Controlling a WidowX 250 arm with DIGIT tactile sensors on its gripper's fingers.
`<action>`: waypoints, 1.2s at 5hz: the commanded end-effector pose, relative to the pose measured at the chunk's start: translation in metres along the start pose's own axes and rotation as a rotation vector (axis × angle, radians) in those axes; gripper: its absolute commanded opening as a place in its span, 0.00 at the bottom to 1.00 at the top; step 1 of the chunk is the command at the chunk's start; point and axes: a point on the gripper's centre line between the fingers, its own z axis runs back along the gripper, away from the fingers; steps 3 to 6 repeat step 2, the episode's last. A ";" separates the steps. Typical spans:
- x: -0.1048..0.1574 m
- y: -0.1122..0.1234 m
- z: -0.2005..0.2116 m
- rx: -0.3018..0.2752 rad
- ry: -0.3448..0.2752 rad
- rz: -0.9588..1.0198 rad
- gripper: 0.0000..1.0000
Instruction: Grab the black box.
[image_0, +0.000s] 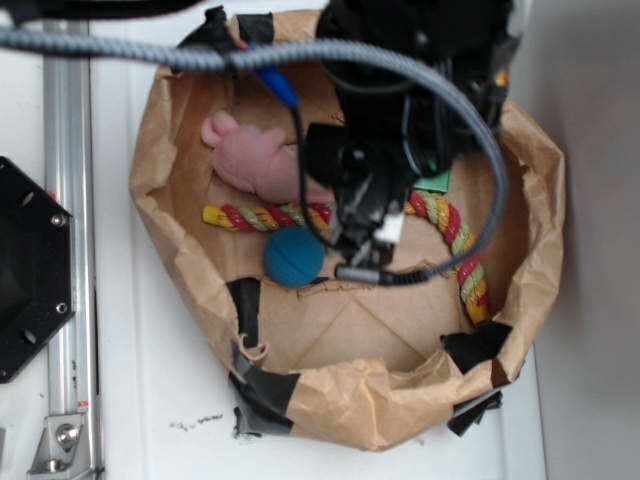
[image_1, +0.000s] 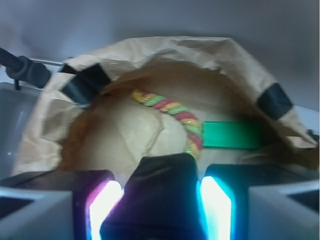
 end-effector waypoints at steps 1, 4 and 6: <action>0.011 -0.019 0.004 0.014 0.041 0.068 0.00; 0.009 -0.020 0.008 0.072 0.067 0.081 0.00; 0.009 -0.020 0.008 0.072 0.067 0.081 0.00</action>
